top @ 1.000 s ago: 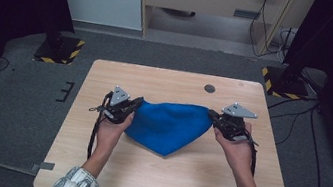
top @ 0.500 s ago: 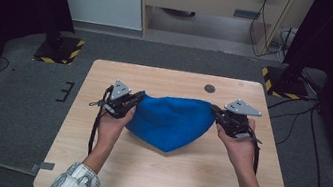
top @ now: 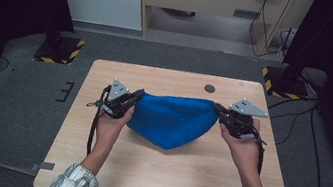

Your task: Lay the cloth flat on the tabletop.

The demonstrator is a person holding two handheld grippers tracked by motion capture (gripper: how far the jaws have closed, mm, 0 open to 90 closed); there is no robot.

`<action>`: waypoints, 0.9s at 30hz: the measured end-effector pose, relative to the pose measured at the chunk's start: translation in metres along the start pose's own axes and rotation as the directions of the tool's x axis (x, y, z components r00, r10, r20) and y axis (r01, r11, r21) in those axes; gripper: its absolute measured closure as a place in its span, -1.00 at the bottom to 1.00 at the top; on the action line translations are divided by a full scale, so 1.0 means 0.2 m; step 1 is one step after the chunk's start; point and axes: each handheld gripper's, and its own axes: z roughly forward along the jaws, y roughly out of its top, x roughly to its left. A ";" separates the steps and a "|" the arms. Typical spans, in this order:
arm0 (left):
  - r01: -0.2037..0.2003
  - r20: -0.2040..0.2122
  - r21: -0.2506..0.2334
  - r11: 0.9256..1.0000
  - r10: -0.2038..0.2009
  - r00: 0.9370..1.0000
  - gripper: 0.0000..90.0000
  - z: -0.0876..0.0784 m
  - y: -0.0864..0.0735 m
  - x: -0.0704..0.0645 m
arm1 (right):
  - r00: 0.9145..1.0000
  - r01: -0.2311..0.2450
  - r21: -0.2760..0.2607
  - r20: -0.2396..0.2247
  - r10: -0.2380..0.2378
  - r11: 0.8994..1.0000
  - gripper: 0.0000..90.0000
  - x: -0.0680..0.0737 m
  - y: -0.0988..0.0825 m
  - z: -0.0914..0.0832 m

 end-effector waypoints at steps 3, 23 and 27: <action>-0.007 0.004 -0.011 1.000 0.007 1.000 0.93 -0.02 0.02 -0.01 | 1.000 -0.001 -0.006 -0.001 0.001 1.000 0.94 0.00 0.00 -0.02; -0.066 0.027 -0.074 0.995 0.068 0.997 0.92 -0.16 0.15 -0.17 | 1.000 0.020 -0.095 0.011 -0.019 0.995 0.94 -0.01 0.09 -0.28; -0.063 0.030 -0.090 0.994 0.066 0.997 0.92 -0.18 0.17 -0.17 | 0.999 0.048 -0.121 0.014 -0.046 0.992 0.93 0.02 0.14 -0.36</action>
